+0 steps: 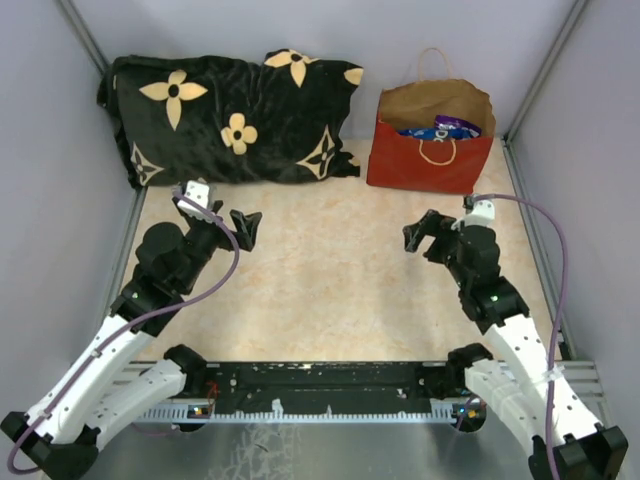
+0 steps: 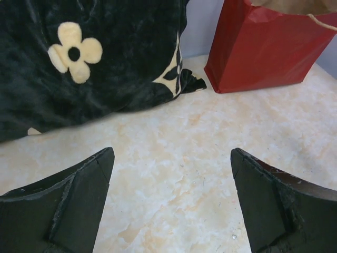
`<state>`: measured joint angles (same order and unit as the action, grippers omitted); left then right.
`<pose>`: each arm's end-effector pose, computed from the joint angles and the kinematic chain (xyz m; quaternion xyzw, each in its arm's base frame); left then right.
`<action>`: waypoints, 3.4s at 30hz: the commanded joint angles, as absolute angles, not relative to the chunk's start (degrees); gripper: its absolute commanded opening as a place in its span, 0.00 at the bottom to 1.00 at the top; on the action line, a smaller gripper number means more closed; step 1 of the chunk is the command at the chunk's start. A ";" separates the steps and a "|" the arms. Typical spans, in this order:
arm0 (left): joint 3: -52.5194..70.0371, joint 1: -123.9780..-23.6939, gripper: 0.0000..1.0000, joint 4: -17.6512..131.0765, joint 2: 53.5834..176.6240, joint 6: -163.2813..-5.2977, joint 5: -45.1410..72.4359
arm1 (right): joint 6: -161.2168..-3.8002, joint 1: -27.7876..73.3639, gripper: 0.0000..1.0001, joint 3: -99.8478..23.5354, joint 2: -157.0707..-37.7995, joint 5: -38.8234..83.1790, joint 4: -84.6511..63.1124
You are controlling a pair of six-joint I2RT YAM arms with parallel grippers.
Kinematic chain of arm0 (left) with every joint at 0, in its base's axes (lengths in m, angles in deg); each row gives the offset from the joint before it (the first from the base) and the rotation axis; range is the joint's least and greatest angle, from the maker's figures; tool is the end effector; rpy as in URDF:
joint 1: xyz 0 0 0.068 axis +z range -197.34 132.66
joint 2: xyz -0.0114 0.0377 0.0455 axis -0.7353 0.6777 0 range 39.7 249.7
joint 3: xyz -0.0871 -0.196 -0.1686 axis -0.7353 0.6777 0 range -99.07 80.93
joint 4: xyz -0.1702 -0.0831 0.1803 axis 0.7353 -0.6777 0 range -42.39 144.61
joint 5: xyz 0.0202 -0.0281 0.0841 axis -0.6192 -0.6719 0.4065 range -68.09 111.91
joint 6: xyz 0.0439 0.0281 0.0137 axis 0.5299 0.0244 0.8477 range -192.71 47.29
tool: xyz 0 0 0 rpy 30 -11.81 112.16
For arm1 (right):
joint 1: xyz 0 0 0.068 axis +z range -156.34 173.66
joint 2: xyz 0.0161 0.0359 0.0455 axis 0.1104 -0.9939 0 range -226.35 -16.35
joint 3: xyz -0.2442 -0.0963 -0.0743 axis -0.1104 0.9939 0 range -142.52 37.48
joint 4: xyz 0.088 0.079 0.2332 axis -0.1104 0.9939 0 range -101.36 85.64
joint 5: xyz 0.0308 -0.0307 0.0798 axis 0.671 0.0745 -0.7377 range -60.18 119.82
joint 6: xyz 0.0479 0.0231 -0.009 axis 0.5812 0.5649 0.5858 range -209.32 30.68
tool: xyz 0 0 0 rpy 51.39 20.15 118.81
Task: Take the snacks out of the paper bag
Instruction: Adjust the paper bag at the center of the board.
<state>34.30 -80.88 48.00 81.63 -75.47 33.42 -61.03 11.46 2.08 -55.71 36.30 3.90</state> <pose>0.1471 -0.0889 0.3662 0.1226 0.7080 -0.1470 0.6797 0.1609 0.0474 0.2879 0.1070 0.8075 0.1840 0.5501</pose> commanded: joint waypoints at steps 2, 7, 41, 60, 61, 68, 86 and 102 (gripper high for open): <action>30.91 -82.12 0.99 41.14 79.72 -75.41 35.51 | -58.21 9.33 0.98 -2.91 -52.56 36.75 5.54; 30.30 -82.60 1.00 38.62 79.13 -75.11 35.72 | -64.21 8.39 0.99 -2.44 -50.41 38.23 1.84; 30.73 -83.11 0.99 33.96 89.20 -81.44 33.77 | -84.04 -11.44 0.58 -91.78 -135.78 49.59 27.42; -16.90 -83.36 1.00 57.82 141.91 -86.87 23.13 | -79.26 -11.44 0.01 -39.65 -96.41 44.90 9.77; -19.51 -83.47 1.00 58.57 144.29 -87.19 21.58 | -79.91 -11.48 0.01 -37.83 -95.09 44.17 8.99; -51.04 -88.42 1.00 49.90 168.73 -83.19 22.15 | -81.58 -11.03 0.00 -31.35 -87.22 38.50 9.76; -50.67 -93.92 0.58 61.74 176.11 -68.25 34.33 | -82.99 -6.66 0.00 -27.06 -78.83 41.00 12.62; -27.17 -93.83 0.00 58.26 155.06 -63.58 40.56 | -81.58 -4.05 0.01 -30.20 -75.50 37.42 17.50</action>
<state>-32.85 -94.08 59.63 163.64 -64.94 38.16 -81.62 -6.35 -24.52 -80.49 40.87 22.44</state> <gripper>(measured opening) 0.005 0.011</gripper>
